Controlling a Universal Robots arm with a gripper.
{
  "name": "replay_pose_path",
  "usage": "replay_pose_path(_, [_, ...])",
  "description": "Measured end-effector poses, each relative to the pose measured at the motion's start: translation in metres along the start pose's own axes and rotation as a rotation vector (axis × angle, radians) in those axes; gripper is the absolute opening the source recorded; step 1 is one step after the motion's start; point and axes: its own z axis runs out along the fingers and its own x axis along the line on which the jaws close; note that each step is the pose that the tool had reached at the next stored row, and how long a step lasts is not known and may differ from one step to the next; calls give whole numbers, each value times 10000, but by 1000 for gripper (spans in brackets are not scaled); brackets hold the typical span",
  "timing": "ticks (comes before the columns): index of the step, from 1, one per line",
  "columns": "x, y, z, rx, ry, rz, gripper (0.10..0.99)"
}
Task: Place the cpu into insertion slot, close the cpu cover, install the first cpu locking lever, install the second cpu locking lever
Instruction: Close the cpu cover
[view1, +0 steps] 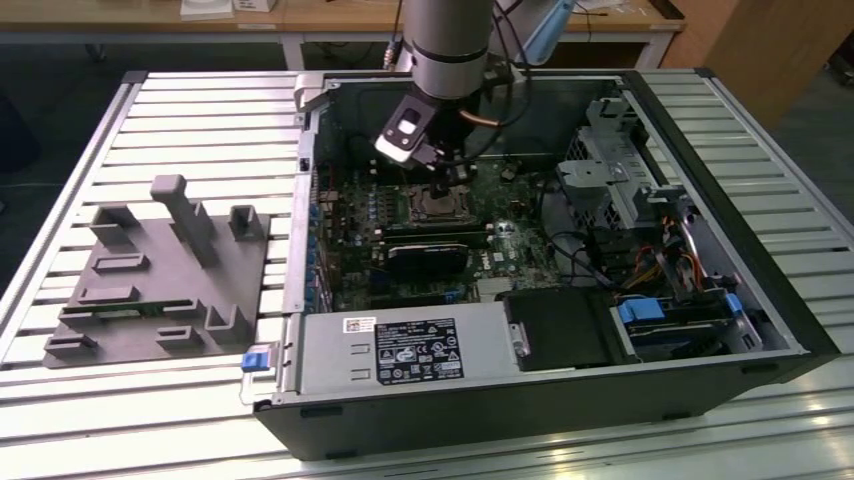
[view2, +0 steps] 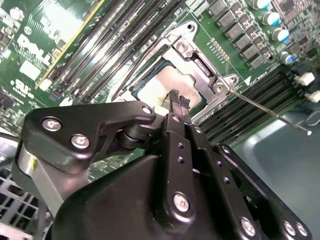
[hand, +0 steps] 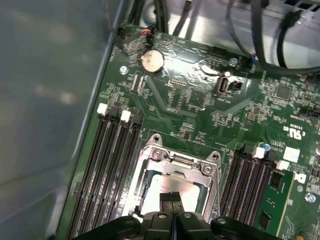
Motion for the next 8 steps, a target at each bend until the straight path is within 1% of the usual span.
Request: replay_pose_path(8, [0, 0, 0, 30, 52, -1414, 106])
